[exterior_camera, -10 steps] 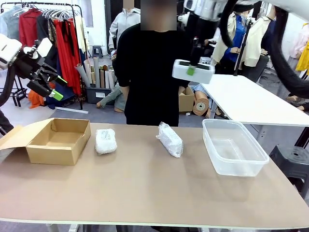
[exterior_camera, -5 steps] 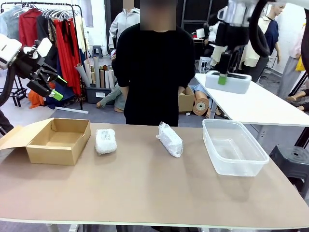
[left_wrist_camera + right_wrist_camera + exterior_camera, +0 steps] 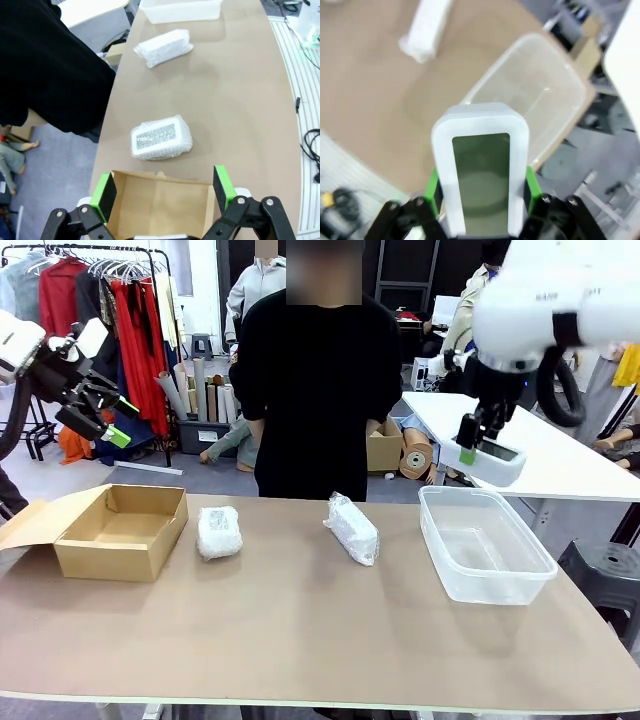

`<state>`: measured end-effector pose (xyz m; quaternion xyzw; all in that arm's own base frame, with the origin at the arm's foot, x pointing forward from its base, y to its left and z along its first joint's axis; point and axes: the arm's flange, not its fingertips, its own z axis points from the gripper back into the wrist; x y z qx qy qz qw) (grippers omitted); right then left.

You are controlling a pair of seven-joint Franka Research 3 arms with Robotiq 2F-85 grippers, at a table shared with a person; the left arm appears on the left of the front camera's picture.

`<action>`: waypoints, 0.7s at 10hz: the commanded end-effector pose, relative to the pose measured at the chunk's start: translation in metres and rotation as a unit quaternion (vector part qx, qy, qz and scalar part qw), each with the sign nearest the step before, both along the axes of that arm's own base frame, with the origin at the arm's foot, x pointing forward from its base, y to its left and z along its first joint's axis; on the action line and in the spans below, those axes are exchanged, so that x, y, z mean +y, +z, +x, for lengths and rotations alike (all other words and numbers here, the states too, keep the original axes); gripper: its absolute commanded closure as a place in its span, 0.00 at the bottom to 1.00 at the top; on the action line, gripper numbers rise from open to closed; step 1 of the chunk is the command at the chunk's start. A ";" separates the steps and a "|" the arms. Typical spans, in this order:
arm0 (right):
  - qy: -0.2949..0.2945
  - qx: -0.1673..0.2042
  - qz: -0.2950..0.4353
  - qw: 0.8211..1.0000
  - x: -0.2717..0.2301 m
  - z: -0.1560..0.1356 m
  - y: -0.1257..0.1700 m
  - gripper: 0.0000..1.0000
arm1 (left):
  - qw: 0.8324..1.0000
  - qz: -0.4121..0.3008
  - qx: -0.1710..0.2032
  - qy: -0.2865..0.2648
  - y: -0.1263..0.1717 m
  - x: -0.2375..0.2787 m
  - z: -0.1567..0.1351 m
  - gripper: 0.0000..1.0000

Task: Separate and place wrapped and unwrapped clocks.
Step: If the picked Digital clock is wrapped, place it in the Package Box ; if not, place it in the Organizing box.

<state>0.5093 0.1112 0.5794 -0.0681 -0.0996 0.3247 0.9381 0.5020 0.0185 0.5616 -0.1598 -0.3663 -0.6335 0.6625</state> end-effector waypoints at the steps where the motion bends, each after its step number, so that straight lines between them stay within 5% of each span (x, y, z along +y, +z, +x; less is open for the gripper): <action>1: -0.046 -0.037 -0.034 0.998 -0.015 -0.015 -0.026 1.00 | 1.000 -0.002 -0.001 0.000 0.001 0.000 0.000 0.00; 5: -0.109 -0.021 -0.027 0.993 -0.034 -0.016 -0.058 1.00 | 1.000 -0.002 -0.001 0.000 0.001 0.000 0.000 0.00; 7: -0.067 -0.011 -0.043 0.997 -0.032 -0.012 -0.058 1.00 | 1.000 -0.002 -0.001 0.000 0.001 0.000 0.000 0.00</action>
